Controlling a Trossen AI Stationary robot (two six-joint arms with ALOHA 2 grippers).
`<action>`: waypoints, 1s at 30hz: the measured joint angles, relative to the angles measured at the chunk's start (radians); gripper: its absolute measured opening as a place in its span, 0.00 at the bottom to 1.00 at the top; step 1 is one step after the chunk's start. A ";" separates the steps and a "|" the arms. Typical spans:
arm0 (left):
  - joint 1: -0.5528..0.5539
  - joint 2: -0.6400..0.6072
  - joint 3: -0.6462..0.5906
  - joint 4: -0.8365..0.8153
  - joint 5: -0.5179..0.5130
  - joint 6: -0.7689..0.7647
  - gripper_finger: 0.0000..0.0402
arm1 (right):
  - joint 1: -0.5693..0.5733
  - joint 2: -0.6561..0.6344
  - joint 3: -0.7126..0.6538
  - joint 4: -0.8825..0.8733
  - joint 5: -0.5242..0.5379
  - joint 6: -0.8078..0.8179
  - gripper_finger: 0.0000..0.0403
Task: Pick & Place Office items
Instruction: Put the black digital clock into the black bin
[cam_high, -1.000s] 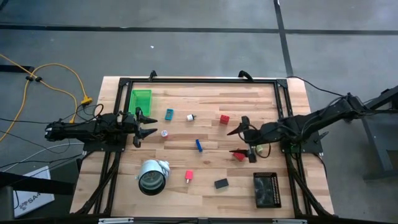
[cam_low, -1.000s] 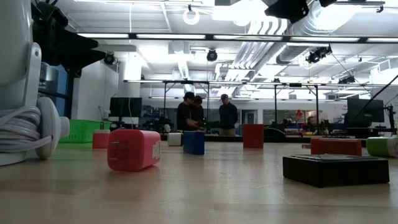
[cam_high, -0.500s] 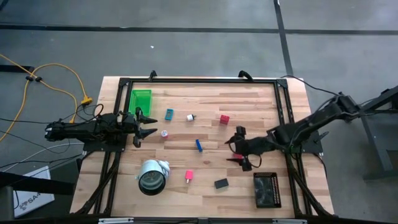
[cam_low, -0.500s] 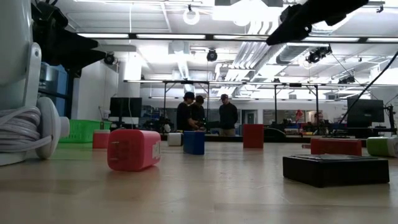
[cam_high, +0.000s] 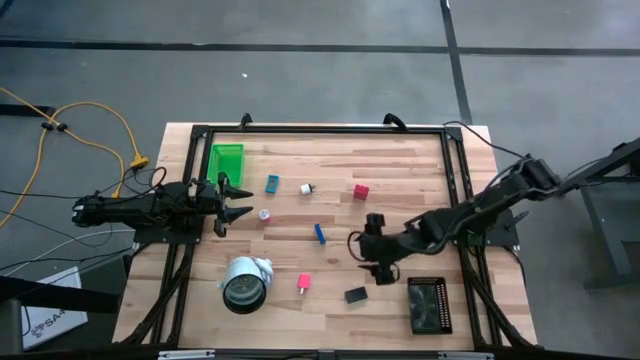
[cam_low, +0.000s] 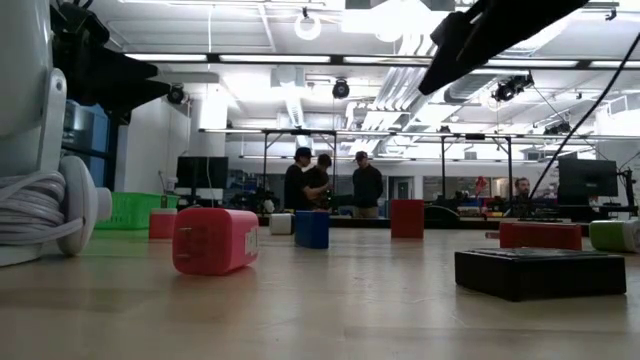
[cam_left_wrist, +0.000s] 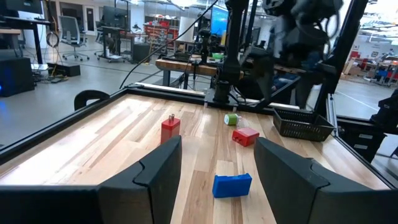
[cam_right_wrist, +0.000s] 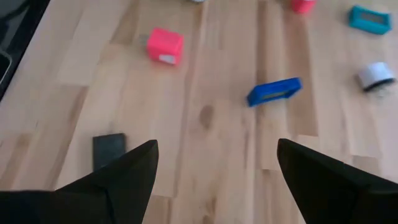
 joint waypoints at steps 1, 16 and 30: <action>0.000 0.000 0.000 0.000 0.000 0.000 0.49 | 0.007 0.020 0.016 -0.013 -0.006 -0.002 0.79; 0.000 0.000 0.000 0.000 0.000 0.000 0.49 | 0.106 0.209 0.048 0.041 -0.014 0.035 0.79; 0.000 0.000 0.000 0.001 0.000 0.000 0.49 | 0.156 0.307 0.047 0.146 -0.045 0.086 0.79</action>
